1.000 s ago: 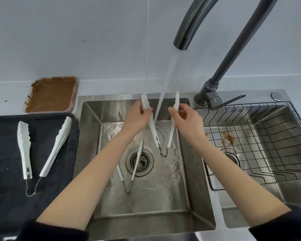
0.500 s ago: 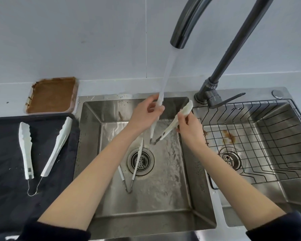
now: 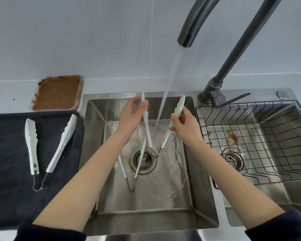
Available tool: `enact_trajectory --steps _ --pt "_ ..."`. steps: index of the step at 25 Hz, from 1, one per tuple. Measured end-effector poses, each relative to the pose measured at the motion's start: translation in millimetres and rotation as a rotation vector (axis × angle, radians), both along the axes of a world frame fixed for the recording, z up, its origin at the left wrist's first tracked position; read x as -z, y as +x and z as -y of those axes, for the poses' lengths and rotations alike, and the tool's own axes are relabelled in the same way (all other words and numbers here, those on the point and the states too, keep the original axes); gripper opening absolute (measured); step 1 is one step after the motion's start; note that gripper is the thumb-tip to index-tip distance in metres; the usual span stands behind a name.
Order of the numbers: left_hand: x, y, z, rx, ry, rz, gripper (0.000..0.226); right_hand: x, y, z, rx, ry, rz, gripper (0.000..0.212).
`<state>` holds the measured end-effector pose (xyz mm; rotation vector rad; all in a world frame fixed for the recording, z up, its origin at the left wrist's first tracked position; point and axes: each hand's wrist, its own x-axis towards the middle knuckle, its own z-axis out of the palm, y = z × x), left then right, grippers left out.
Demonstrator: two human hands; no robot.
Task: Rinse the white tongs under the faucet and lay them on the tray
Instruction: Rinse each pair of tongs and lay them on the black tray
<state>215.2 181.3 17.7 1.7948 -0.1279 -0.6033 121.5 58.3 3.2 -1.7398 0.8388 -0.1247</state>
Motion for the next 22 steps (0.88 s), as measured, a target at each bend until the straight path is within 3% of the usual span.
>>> enact_trajectory --steps 5,12,22 --pt "9 0 -15 -0.080 0.017 -0.127 0.028 6 5 -9 -0.001 0.068 -0.033 0.040" --pt "11 -10 -43 0.111 0.111 -0.118 0.053 8 -3 -38 0.066 0.217 -0.027 0.043" --pt "4 -5 -110 0.037 0.144 -0.017 0.042 -7 -4 -99 0.056 0.356 -0.037 0.043"
